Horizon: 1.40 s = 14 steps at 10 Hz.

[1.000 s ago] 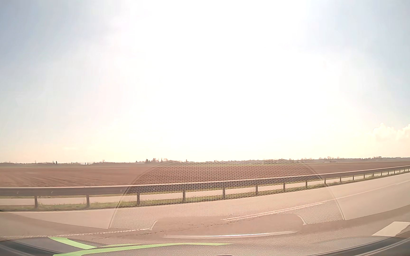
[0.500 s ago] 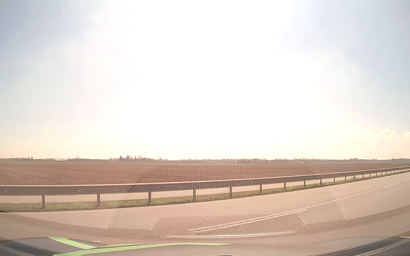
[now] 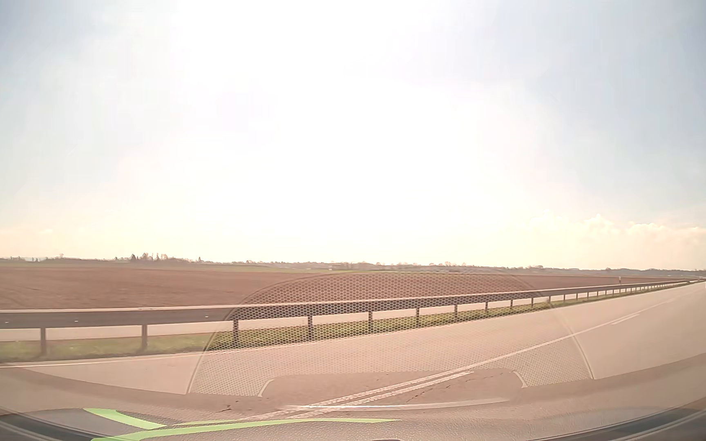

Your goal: Follow the waypoints while adhering to traffic rules and regulations

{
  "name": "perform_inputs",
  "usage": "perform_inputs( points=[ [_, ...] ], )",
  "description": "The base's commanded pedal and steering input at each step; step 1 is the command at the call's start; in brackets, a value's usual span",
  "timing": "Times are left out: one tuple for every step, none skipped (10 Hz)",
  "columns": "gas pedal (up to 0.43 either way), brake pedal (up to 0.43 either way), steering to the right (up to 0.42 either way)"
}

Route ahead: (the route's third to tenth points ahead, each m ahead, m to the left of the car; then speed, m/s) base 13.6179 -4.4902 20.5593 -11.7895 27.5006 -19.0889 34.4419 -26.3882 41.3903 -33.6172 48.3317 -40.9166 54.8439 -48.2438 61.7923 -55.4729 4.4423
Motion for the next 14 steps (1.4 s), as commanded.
perform_inputs(
  points=[
    [0.480, 0.000, 0.381],
    [0.469, 0.000, 0.381],
    [0.469, 0.000, 0.378],
    [0.469, 0.000, 0.373],
    [0.469, 0.000, 0.365],
    [0.469, 0.000, 0.357],
    [0.469, 0.000, 0.348],
    [0.469, 0.000, 0.337],
    [0.469, 0.000, 0.327],
    [0.469, 0.000, 0.312],
    [0.480, 0.000, 0.298],
    [0.488, 0.000, 0.287],
    [0.512, 0.000, 0.271],
    [0.512, 0.000, 0.250]
  ],
)
